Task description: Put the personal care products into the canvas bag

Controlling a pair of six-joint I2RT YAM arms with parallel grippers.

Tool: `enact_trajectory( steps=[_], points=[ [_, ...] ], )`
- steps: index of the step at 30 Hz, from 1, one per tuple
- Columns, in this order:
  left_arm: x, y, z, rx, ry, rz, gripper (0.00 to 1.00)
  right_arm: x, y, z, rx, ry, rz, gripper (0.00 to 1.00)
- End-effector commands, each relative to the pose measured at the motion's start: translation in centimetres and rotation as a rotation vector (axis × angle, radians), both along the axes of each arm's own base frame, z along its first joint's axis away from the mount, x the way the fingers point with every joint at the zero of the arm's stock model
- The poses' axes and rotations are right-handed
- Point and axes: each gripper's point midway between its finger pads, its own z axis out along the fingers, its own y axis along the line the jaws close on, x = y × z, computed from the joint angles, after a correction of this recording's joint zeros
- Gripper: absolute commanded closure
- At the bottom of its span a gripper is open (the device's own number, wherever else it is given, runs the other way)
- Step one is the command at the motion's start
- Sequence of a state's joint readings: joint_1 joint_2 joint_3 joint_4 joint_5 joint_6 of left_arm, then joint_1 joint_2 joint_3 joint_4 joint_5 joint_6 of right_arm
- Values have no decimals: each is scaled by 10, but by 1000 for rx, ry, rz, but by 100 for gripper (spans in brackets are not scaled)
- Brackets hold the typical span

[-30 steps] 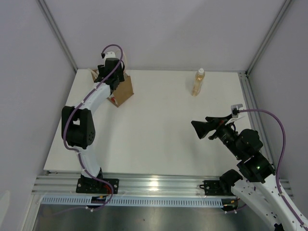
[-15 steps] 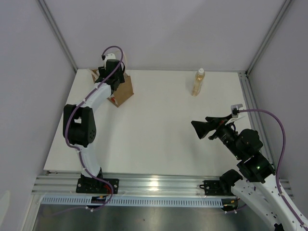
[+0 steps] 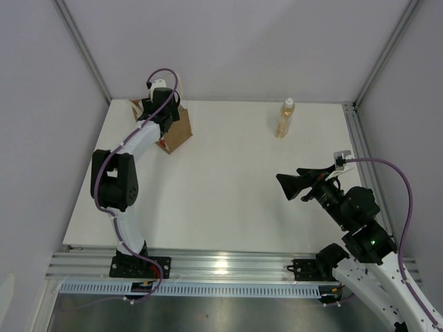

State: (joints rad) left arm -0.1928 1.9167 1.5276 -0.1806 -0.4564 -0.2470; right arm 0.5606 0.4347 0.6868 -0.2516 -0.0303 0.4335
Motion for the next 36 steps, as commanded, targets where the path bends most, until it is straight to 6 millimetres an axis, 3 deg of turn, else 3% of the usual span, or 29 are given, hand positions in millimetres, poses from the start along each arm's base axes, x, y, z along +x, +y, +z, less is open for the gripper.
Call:
enact_trajectory(
  steps=[1,9,18,22,24,26,31,34,36],
  points=[
    [9,0,47,-47,-142,13,27,-4,-7,23,20,-58,-19,1],
    [6,4,48,-25,-133,14,20,-4,-7,24,22,-62,-19,1],
    [1,-1,56,-39,-135,-13,19,-3,-9,24,20,-63,-28,0],
    [-12,-15,87,-47,-167,-72,17,-3,-8,24,17,-65,-27,0],
    [-25,-22,115,-61,-213,-110,15,-1,-8,22,13,-62,-32,1],
    [-41,-40,143,-104,-260,-178,14,1,-7,20,5,-60,-32,1],
    [-93,-107,155,-292,-241,-387,1,11,-9,14,-15,-37,-68,1],
    [-139,-150,114,-295,-138,-493,1,21,-14,7,-28,-20,-121,1],
    [-160,-167,105,-250,-136,-511,1,30,-18,3,-44,-6,-170,1]
  ],
)
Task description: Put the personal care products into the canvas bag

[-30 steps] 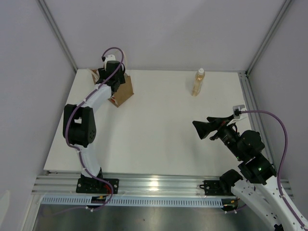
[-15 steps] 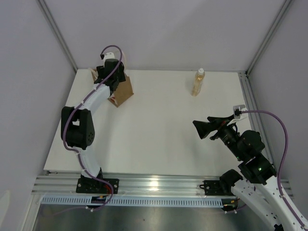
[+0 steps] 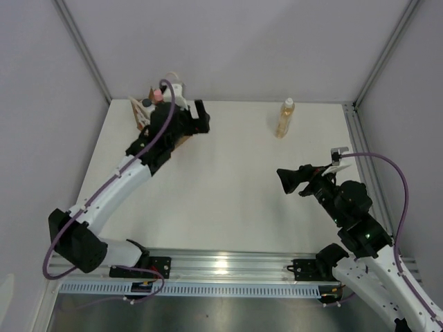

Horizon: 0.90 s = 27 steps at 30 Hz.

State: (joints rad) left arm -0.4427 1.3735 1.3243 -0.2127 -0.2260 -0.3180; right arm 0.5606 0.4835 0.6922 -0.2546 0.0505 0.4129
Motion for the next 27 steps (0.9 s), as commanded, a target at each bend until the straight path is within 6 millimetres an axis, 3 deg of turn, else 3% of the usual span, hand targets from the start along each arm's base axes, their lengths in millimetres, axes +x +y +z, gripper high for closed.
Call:
enact_trajectory(
  steps=[1,3,4,5,6,9,10,11,12,13,14,16,19,23,24,25,27],
  points=[
    [-62,-56,-71,71,130,-153,1,26,-17,10,-21,-14,-154,1],
    [-90,-84,-74,66,105,-234,1,41,-28,7,-56,11,-250,0],
    [-107,-83,-95,74,126,-257,1,54,-27,7,-81,39,-280,1],
    [-114,-94,-91,41,95,-293,1,60,-29,6,-94,53,-305,1],
    [-130,-103,-103,27,114,-347,1,68,-33,8,-97,61,-334,1],
    [-157,-112,-119,-53,138,-425,1,95,-35,12,-100,87,-369,0],
    [-161,-117,-114,-109,133,-443,1,106,-45,14,-97,92,-410,1],
    [-173,-113,-134,-125,175,-458,1,119,-47,5,-116,117,-429,0],
    [-182,-125,-125,-203,162,-497,1,130,-51,12,-121,93,-446,1],
    [-190,-130,-124,-234,164,-518,1,140,-58,9,-139,96,-471,0],
    [-201,-133,-140,-235,191,-544,1,154,-58,-6,-175,128,-486,0],
    [-216,-144,-142,-257,210,-615,1,173,-66,-9,-198,129,-527,1],
    [-216,-138,-143,-247,184,-609,1,205,-69,-23,-214,153,-562,1],
    [-213,-120,-127,-308,99,-543,1,249,-67,-35,-225,140,-598,1],
    [-216,-112,-125,-326,78,-535,1,264,-63,-58,-260,177,-593,1],
    [-215,-109,-118,-351,46,-528,1,276,-61,-50,-259,160,-601,1],
    [-212,-98,-116,-372,14,-480,1,291,-65,-58,-302,174,-630,1]
  ],
)
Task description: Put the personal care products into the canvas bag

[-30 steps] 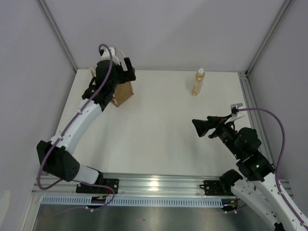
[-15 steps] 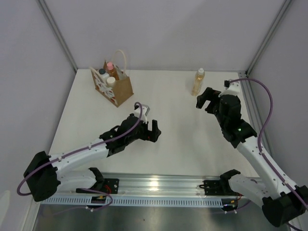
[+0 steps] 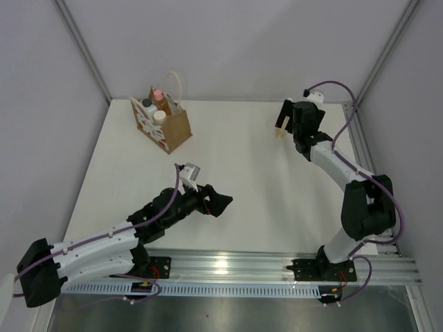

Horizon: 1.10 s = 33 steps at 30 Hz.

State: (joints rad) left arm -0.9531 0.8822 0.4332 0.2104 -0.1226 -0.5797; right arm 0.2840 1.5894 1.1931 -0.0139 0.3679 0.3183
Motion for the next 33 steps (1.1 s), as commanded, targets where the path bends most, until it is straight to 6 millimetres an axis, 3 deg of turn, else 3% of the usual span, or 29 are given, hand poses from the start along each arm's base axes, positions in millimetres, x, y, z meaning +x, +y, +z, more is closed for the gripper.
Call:
enact_trajectory(
  steps=[1,2,7,10,11,12,14,15,18,22,25,28,29,33],
  points=[
    [8,14,33,-152,-82,92,1,43,-3,13,-56,-73,-50,1],
    [7,15,36,-168,-93,95,1,53,-4,22,-65,-92,-62,1],
    [4,17,43,-183,-103,87,1,85,-5,9,-140,-94,-73,1],
    [4,18,43,-188,-105,91,1,105,-5,-4,-164,-66,-76,3],
    [4,18,43,-185,-105,90,1,110,-4,-21,-181,-29,-72,5],
    [4,18,43,-188,-105,91,1,119,-3,-12,-182,-49,-74,7],
    [4,17,42,-186,-102,88,1,128,-1,-29,-206,-21,-64,9],
    [5,16,41,-181,-100,88,1,133,0,-23,-204,-35,-67,10],
    [6,15,39,-173,-98,86,1,143,-1,-38,-214,-11,-81,14],
    [6,14,39,-172,-103,82,1,149,1,-49,-216,5,-80,19],
    [7,15,38,-168,-106,86,1,147,1,-54,-211,14,-79,32],
    [8,16,39,-162,-116,94,1,143,3,-50,-216,14,-74,51],
    [10,17,39,-152,-128,98,1,136,3,-59,-224,51,-65,56],
    [19,29,43,-124,-170,168,1,114,24,-52,-177,21,-41,67]
  ],
)
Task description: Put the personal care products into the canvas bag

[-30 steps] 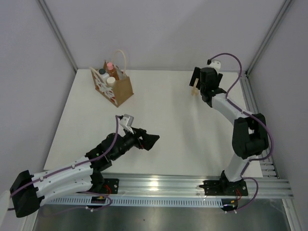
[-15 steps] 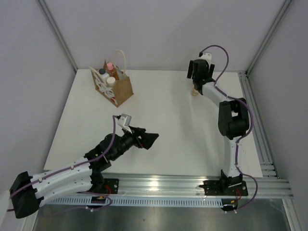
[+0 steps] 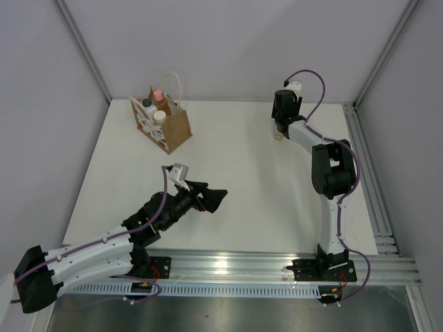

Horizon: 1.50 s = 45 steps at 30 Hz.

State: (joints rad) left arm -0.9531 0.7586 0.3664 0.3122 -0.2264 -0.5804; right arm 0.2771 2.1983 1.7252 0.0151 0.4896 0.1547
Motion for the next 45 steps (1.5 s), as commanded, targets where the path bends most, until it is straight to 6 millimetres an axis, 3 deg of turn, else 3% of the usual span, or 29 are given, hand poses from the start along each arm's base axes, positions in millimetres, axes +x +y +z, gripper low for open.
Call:
enact_trajectory(
  steps=[1,3,4,5,6,7,9,10,11,13,14,18,22,28,31,36,37,40,43,44,45],
  points=[
    [12,13,13,0,-68,84,1,-27,30,24,49,-42,37,67],
    [15,20,17,10,-92,114,1,-50,42,23,88,-47,48,67],
    [18,26,19,21,-108,148,1,-61,61,24,128,-59,65,67],
    [21,30,20,28,-121,170,1,-72,66,35,143,-85,54,67],
    [22,35,24,26,-139,190,1,-87,71,20,138,-54,59,66],
    [27,45,24,50,-154,244,1,-101,94,21,157,-62,90,66],
    [31,56,27,61,-169,301,1,-123,108,28,159,-85,99,66],
    [35,64,27,83,-179,344,1,-137,115,18,160,-76,110,66],
    [36,68,29,86,-187,361,1,-153,137,17,172,-67,151,66],
    [37,77,35,91,-209,400,0,-174,149,12,199,-38,136,65],
    [37,79,34,95,-211,406,1,-187,164,9,208,-27,152,64],
    [37,85,34,97,-214,425,1,-213,192,9,229,-7,196,54],
    [36,88,34,95,-213,434,1,-234,211,21,261,-13,268,34],
    [33,88,37,71,-224,422,1,-250,228,29,266,-8,348,20],
    [35,87,35,89,-222,422,1,-251,235,45,282,-10,381,16],
    [37,83,35,115,-217,416,1,-255,236,98,238,-31,464,14],
    [38,81,39,117,-222,408,1,-252,238,126,244,-60,478,13],
    [39,72,40,163,-209,378,1,-250,224,165,288,-53,502,13],
    [39,54,44,183,-183,310,1,-244,176,197,313,-88,432,13],
    [40,49,49,179,-182,301,1,-250,169,202,314,-89,432,13],
    [41,46,46,184,-165,298,1,-248,148,200,306,-71,397,13]
  ],
)
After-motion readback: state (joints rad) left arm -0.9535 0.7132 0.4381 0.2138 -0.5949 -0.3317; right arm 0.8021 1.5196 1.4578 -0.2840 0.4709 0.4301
